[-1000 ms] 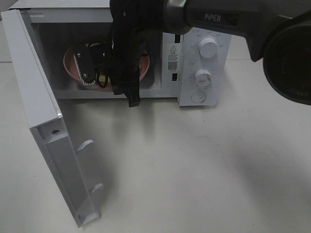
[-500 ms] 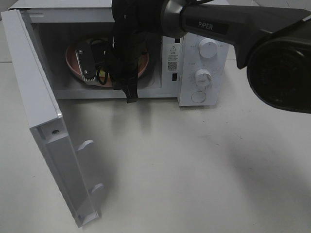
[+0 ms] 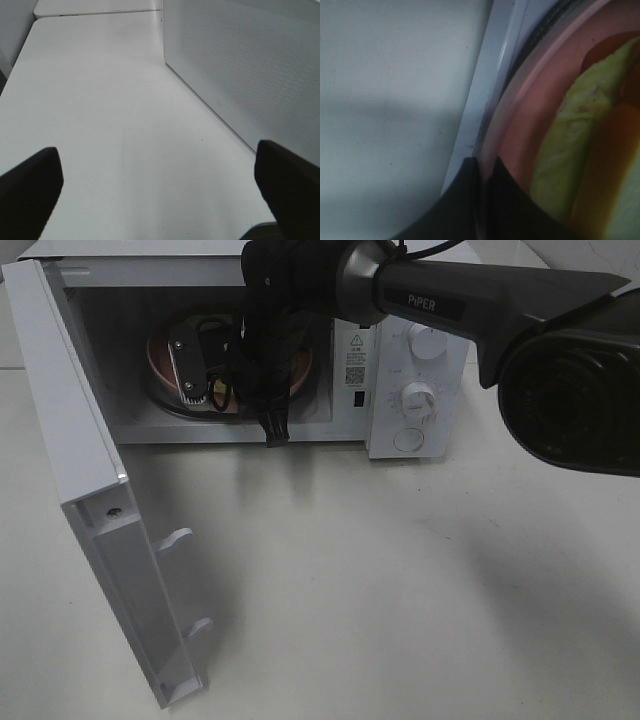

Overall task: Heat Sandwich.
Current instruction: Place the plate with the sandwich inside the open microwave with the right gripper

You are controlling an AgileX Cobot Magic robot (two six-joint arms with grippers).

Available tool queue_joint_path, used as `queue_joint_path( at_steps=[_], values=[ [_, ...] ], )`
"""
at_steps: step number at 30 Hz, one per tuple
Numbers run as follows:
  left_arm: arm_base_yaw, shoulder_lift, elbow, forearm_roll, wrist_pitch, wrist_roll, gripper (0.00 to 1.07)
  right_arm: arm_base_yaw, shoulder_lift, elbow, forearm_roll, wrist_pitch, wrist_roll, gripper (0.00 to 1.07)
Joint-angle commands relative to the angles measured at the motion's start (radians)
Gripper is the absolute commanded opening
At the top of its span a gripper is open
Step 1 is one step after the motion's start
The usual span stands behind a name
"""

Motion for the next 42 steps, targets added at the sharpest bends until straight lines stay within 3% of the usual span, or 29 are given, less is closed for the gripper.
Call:
queue_joint_path(
  at_steps=[1,16,21,26,31,42],
  values=[
    [0.003,-0.02,-0.001,0.001,-0.01,0.0,1.0,-0.001,0.0,-0.015,-0.016,-0.045,0.004,0.0],
    [0.003,-0.02,-0.001,0.001,-0.01,0.0,1.0,-0.001,0.025,-0.045,-0.011,-0.079,0.004,0.0],
    [0.003,-0.02,-0.001,0.001,-0.01,0.0,1.0,-0.001,0.025,-0.045,0.005,-0.074,0.013,0.05],
    [0.003,-0.02,-0.001,0.001,-0.01,0.0,1.0,-0.001,0.025,-0.045,0.008,-0.045,0.05,0.15],
    [0.003,-0.02,-0.001,0.001,-0.01,0.0,1.0,0.0,0.023,-0.045,0.007,-0.019,0.067,0.33],
    [0.003,-0.02,-0.001,0.001,-0.01,0.0,1.0,0.002,0.015,-0.039,0.003,-0.044,0.155,0.6]
  ],
)
